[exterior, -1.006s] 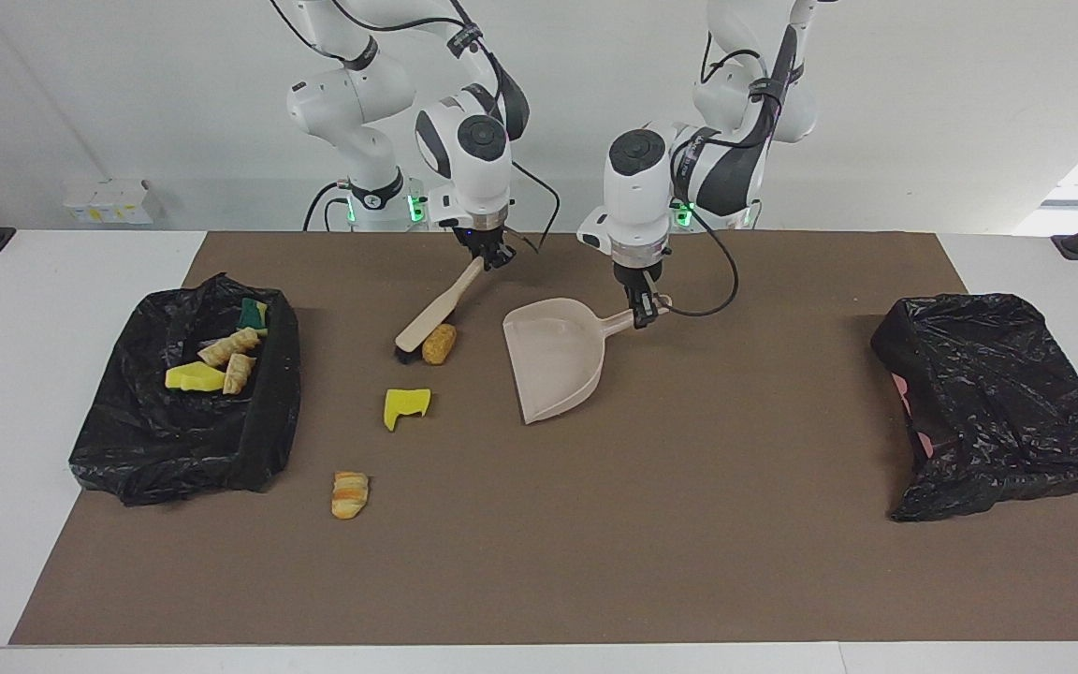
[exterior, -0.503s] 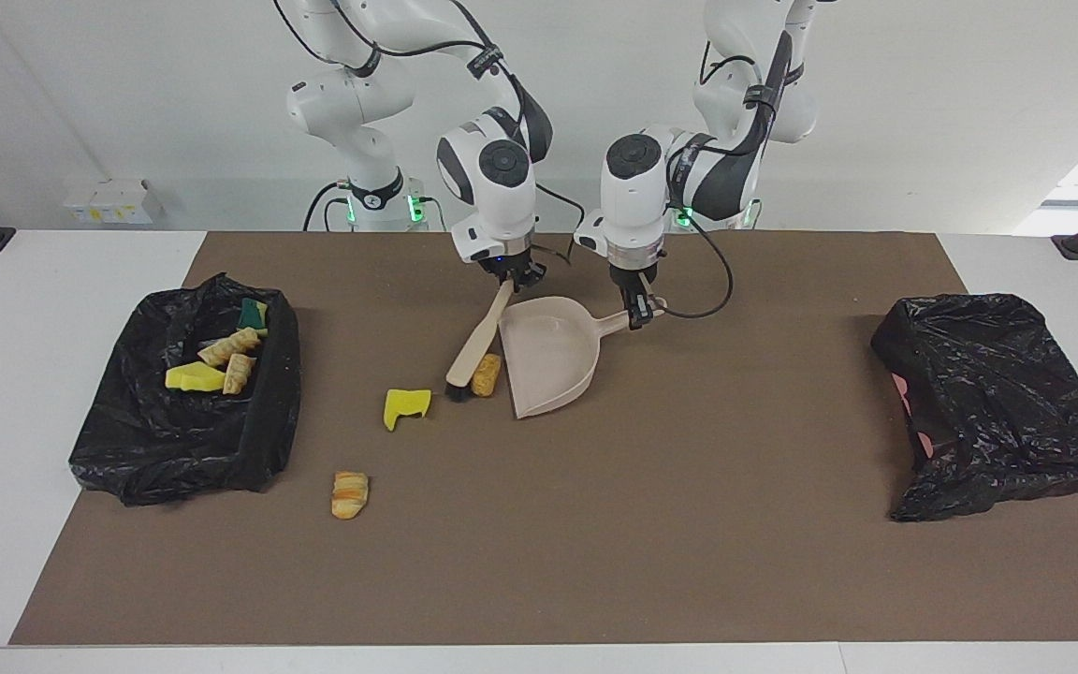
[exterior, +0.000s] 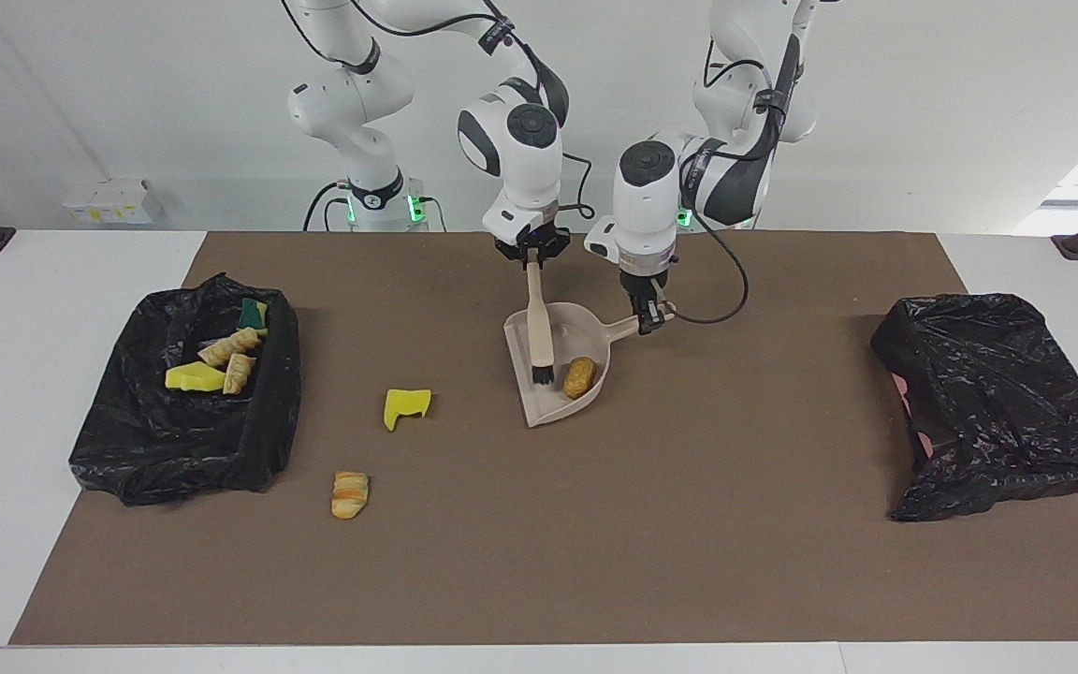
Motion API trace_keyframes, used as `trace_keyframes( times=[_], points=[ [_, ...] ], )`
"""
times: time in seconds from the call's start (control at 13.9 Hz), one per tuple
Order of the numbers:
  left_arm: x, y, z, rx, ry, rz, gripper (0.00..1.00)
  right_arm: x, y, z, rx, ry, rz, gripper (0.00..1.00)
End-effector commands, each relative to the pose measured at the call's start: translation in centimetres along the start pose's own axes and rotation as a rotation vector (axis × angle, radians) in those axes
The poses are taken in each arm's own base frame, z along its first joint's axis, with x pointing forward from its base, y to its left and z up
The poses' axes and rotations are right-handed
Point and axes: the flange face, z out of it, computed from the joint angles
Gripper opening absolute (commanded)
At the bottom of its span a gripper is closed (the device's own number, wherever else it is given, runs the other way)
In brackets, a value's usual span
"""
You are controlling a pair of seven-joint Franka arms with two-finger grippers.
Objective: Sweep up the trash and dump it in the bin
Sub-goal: 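Sweep the pastry scraps into the dustpan with the right gripper's brush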
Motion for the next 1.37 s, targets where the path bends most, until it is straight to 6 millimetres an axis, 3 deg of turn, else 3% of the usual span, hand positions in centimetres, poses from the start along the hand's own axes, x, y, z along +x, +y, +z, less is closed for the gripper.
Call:
trace_keyframes(
  times=[0.0,0.22,0.5,0.57,0.79,0.86,1.01,1.29],
  points=[
    [-1.0,-0.4,0.4,0.001,0.016,-0.014,0.0,2.9,4.1,-3.0,0.014,-0.021,-0.016,0.0],
    [-1.2,-0.7,0.6,-0.028,0.041,-0.054,0.0,7.9,9.9,-3.5,-0.08,0.026,-0.075,0.0],
    [-0.5,-0.3,0.5,-0.057,0.071,-0.101,0.0,15.8,19.3,-6.5,-0.108,0.017,-0.106,0.0],
    [-0.3,-0.1,0.4,-0.064,0.063,-0.135,0.0,17.0,20.6,-6.7,-0.141,0.018,-0.118,0.0],
    [0.6,0.9,0.2,-0.065,0.061,-0.174,0.0,20.7,23.1,-4.5,-0.211,-0.008,-0.118,0.0],
    [0.9,1.2,0.1,-0.064,0.06,-0.209,0.0,21.9,24.7,-3.6,-0.243,-0.016,-0.113,0.0],
    [1.3,1.6,-0.1,-0.069,0.056,-0.255,0.0,24.0,26.4,-3.5,-0.361,-0.007,-0.143,0.0],
    [1.9,2.2,-0.3,-0.072,0.066,-0.262,0.0,25.4,29.7,-3.7,-0.442,-0.025,-0.121,0.0]
  ],
)
